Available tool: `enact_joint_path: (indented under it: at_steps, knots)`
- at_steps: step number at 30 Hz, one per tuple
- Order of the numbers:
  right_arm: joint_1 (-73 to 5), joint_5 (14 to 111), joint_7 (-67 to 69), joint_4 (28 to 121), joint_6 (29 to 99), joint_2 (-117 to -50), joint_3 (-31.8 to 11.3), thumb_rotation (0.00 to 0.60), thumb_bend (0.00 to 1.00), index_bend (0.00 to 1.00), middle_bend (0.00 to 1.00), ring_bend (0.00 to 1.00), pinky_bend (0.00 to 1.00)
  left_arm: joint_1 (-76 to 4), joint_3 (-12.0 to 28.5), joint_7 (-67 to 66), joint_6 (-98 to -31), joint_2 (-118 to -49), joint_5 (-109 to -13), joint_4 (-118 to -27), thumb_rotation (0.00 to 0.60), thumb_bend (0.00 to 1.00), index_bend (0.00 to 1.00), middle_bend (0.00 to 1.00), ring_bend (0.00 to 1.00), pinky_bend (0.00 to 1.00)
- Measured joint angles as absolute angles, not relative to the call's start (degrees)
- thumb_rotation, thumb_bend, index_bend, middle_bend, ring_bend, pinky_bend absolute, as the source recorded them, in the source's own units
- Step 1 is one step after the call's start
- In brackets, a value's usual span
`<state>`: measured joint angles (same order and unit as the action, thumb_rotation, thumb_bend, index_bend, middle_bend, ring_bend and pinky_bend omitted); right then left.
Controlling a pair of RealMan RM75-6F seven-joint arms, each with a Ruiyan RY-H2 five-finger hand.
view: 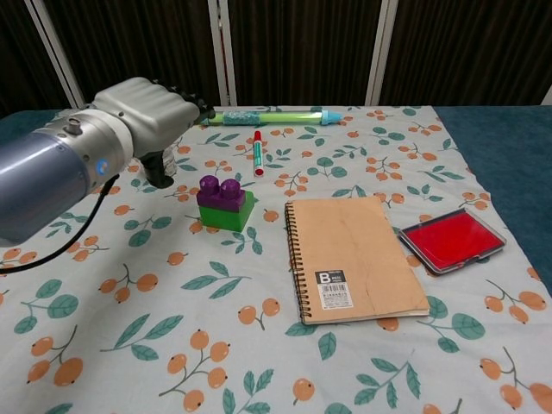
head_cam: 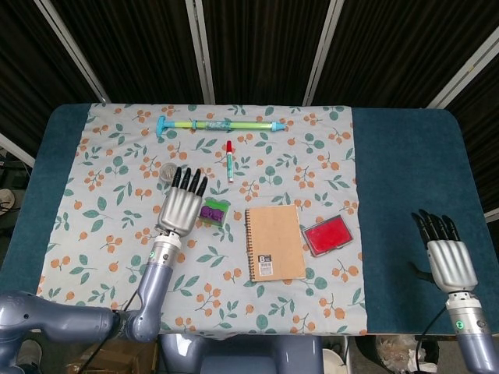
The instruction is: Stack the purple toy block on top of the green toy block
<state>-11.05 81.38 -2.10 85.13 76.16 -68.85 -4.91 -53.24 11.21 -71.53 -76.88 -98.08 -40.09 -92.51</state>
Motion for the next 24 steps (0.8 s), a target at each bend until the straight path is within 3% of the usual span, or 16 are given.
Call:
enact_joint_path:
  at_steps: [9,16,24]
  knots:
    - [-11.1,81.4,-2.3,85.2,76.1,-68.9,-4.9,0.6,0.22,0.02,0.06,0.09,0.0,-49.1,5.4,-58.9,-70.4,-96.6,-47.5,-91.0,0.6,0.31,0.0,0.0,0.0,0.0]
    - [-11.0,81.8,-1.4,85.2,76.5,-68.6,-4.8,0.6,0.22,0.02,0.06,0.09,0.0,-46.7,3.3,-54.3,-69.9,-94.4,-50.7,-94.9,0.6,0.31,0.0,0.0,0.0,0.0]
    - [-10.9,82.9,-0.7,85.7,77.0,-68.3,-4.4,0.6,0.22,0.02,0.06,0.09,0.0,-38.8,-1.5,-43.4,-75.4,-81.4,-58.7,-104.9,0.6,0.31,0.0,0.0,0.0,0.0]
